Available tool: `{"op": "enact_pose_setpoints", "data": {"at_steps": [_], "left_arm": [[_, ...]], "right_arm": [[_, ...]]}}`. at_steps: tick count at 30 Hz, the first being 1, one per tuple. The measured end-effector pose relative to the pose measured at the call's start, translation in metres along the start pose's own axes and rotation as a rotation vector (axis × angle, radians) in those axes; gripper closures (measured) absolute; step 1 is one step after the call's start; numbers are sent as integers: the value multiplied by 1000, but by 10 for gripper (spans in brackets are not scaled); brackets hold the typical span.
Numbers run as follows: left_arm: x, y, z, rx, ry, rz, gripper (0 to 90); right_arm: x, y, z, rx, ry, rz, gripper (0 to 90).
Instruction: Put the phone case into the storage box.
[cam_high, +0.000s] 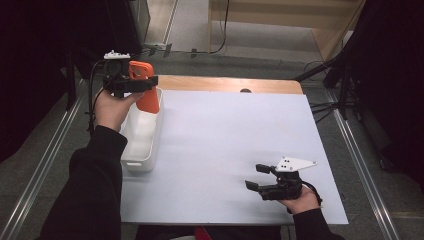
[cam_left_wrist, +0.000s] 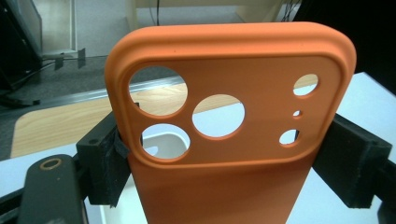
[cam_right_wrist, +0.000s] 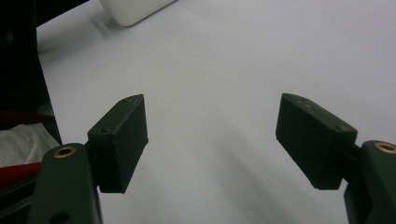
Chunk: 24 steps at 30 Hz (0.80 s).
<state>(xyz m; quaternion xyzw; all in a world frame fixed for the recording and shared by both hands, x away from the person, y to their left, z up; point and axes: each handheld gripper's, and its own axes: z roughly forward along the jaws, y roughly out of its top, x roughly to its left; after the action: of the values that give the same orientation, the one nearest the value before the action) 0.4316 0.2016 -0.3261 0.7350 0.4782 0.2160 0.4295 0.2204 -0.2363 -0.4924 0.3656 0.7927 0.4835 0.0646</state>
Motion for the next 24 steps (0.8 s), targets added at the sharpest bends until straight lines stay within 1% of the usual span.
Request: {"op": "enact_pose_setpoints", "data": {"at_steps": [4,7,10,12,18,24], "left_arm": [[1,4,7,2,16,2,156],[3,6,12,6,47,8,156],[7,8,17,1,69,0,156],[9,8,20,5,67,0,156],[16,6,31,10,91,-10,156],[20,5,35,5,98,-18,156]], "right_arm": [[0,0,0,-2,1,-4,237],[0,0,0,-1,1,1,237],[-1,1,0,-5,-3,0,237],[-1,1,0,-5,-2,0,237],[-1,1,1,-4,3,1,237],[-1,2,1,-5,4,2,237]]}}
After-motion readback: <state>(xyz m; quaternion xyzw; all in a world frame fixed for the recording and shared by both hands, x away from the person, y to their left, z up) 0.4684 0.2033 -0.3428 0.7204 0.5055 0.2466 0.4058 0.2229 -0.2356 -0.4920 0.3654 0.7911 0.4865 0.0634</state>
